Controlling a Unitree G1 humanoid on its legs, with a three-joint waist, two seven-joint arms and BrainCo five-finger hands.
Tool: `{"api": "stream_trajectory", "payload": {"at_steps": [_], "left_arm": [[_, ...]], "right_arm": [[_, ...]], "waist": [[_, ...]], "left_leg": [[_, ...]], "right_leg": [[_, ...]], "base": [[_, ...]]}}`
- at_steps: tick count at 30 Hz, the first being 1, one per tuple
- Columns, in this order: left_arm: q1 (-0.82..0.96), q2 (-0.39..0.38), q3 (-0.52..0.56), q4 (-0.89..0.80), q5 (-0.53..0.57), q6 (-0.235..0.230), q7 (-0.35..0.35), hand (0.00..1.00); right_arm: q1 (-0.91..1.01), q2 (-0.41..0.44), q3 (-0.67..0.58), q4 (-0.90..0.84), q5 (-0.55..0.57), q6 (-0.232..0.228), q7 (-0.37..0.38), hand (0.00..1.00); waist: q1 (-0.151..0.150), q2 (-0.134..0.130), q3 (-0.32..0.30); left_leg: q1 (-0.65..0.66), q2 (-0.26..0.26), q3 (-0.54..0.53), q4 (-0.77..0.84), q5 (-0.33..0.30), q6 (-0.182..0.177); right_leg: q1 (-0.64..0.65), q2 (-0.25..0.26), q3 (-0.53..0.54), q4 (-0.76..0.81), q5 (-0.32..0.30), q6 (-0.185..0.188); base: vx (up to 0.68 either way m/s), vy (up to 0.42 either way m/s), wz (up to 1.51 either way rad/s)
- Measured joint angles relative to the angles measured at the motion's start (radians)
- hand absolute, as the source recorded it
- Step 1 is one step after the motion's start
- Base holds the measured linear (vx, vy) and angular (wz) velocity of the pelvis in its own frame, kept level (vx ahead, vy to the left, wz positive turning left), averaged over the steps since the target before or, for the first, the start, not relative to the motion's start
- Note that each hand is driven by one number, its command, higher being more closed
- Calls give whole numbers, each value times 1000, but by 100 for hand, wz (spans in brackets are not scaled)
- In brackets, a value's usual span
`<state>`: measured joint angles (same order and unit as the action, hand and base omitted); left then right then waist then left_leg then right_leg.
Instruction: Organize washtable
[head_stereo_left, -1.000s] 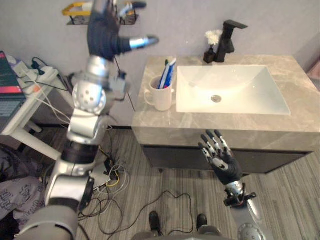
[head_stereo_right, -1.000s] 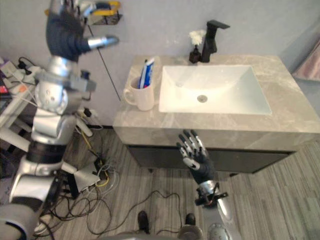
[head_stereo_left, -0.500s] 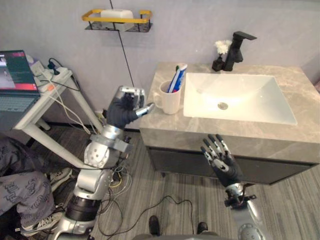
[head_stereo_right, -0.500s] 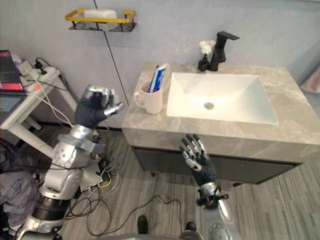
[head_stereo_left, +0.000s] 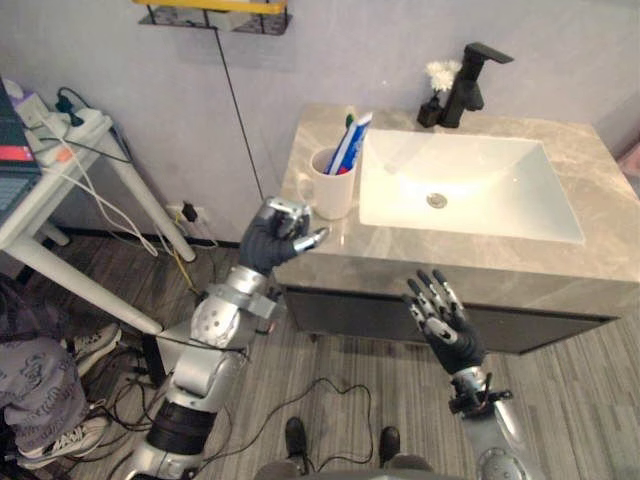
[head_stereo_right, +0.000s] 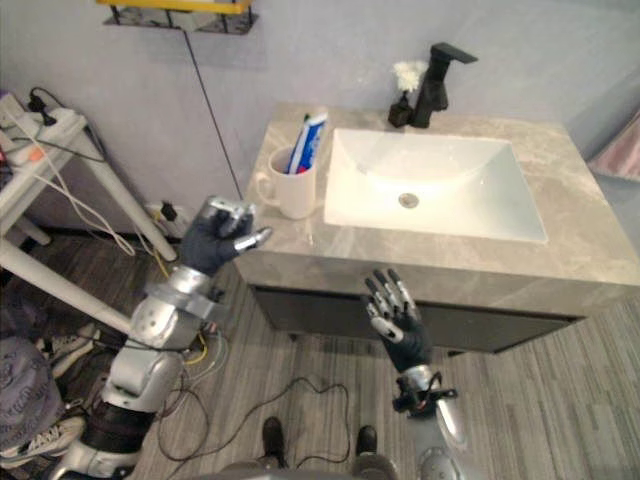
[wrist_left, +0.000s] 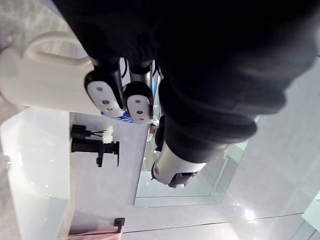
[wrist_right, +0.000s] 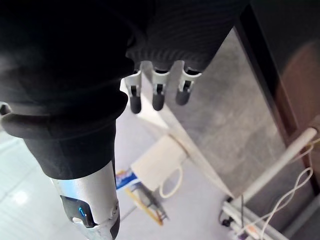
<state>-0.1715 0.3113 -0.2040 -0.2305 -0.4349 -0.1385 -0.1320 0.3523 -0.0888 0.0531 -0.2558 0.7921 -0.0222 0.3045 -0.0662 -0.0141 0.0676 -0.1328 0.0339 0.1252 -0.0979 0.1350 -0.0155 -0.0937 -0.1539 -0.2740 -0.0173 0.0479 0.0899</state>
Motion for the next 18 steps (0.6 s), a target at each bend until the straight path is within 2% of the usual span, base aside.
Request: {"api": "stream_trajectory", "payload": {"at_steps": [11,18], "left_arm": [[-55,-37,-40,41,94,15,3,100],[-89,-50,-72,89,106,23,2,100]], "right_arm": [[4,1,6,-4,-9,2,0,0],[8,1,8,-5,-9,4,1,0]], "waist": [[-3,-7,51],[-6,-6,62]], "left_leg": [[-10,-1,17,0,-1,-1],[-18,-2,26,0,-5,-4]], "right_leg": [[-19,-1,13,3,2,5],[-36,1,27,7,2,4]], "base": [[30,10,-3],[17,9,-5]]}}
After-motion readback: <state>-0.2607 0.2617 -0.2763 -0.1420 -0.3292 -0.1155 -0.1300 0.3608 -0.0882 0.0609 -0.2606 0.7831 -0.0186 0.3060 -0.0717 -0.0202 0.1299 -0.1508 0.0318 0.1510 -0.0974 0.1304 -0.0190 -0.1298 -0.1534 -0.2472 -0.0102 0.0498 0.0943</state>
